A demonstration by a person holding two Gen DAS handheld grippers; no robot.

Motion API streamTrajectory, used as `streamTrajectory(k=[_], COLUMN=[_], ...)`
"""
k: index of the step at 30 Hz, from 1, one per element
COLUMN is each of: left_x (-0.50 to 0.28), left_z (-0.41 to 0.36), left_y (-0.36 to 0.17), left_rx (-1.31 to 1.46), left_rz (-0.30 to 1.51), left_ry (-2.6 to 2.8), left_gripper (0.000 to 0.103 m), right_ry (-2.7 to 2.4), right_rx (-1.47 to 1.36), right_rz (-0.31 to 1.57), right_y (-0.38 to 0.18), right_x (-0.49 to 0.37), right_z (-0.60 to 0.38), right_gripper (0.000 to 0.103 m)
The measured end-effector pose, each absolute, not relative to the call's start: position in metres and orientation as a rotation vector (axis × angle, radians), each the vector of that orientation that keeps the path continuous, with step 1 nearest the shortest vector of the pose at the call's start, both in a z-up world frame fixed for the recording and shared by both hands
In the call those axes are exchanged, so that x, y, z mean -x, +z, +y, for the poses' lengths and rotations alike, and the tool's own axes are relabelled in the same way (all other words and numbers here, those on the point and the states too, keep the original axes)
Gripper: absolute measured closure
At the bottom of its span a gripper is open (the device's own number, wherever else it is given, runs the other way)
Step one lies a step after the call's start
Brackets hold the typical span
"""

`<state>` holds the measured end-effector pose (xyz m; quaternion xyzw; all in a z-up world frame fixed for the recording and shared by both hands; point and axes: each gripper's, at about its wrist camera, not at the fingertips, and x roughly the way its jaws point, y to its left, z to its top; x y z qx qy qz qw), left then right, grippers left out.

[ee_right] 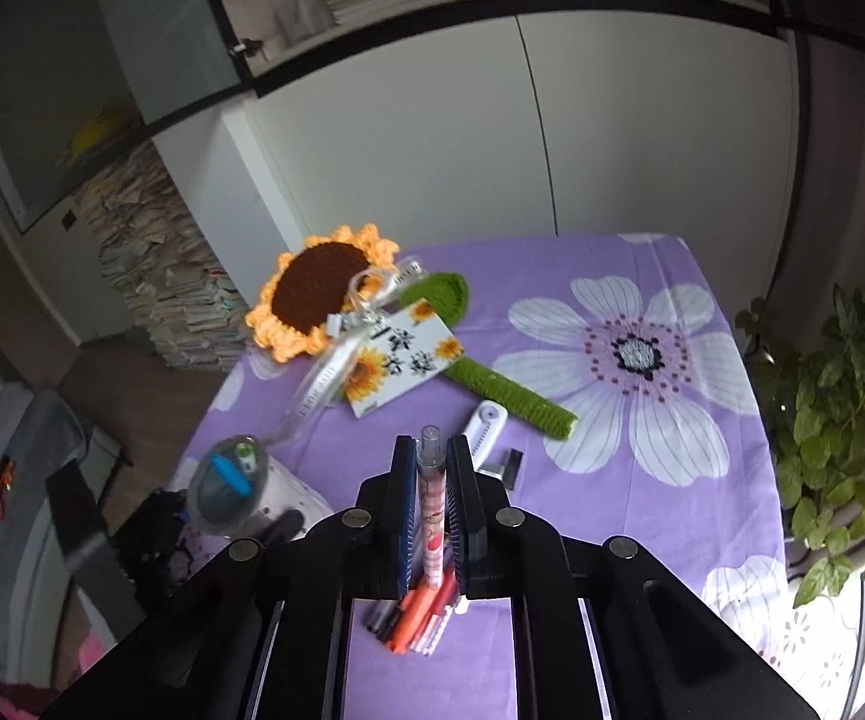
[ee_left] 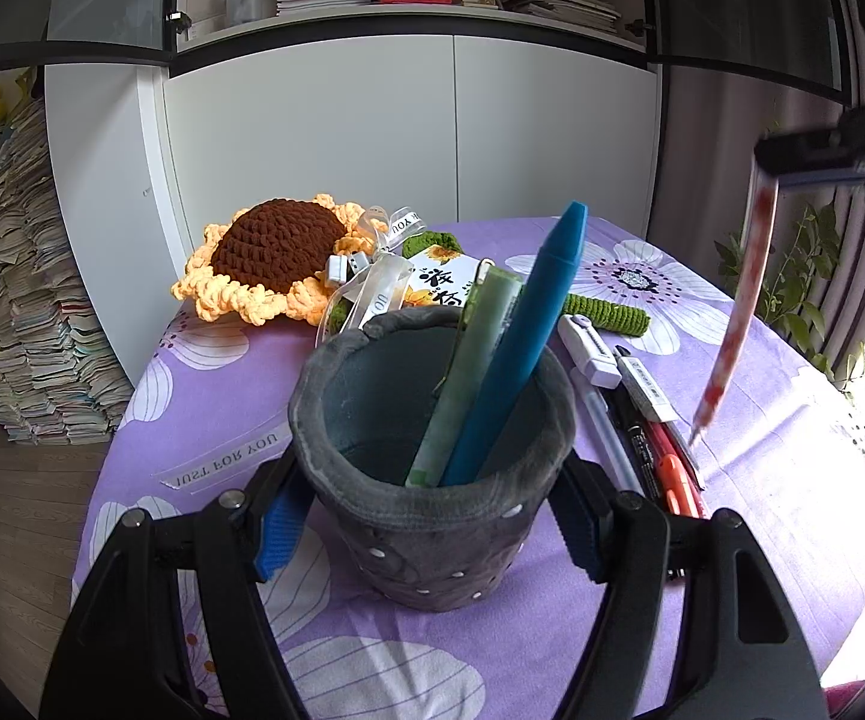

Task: Organize stationery
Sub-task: 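Lower the pink pen into the gray cup and open the right tool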

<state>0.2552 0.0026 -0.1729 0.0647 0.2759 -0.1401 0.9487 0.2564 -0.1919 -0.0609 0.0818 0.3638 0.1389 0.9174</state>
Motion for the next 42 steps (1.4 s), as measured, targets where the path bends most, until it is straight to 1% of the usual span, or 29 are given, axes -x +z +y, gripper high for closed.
streamTrajectory(k=[9, 14, 22, 42], left_x=[-0.255, -0.255, -0.255, -0.257], left_z=[0.003, 0.003, 0.002, 0.001], left_y=[-0.173, -0.173, -0.173, -0.172], left_rx=[-0.132, -0.132, -0.131, -0.130], left_rz=[0.562, 0.562, 0.561, 0.562], left_ry=[-0.285, -0.285, -0.286, -0.287], left_gripper=[0.033, 0.033, 0.033, 0.033], right_ry=[0.448, 0.537, 0.577, 0.587], right_rx=[-0.122, -0.096, -0.053, -0.060], right_rz=[0.527, 0.469, 0.546, 0.770], right_y=[-0.001, 0.014, -0.013, -0.072], right_x=[-0.236, -0.240, -0.267, -0.295], right_z=[-0.151, -0.123, -0.092, -0.085], right_gripper=[0.092, 0.092, 0.092, 0.092])
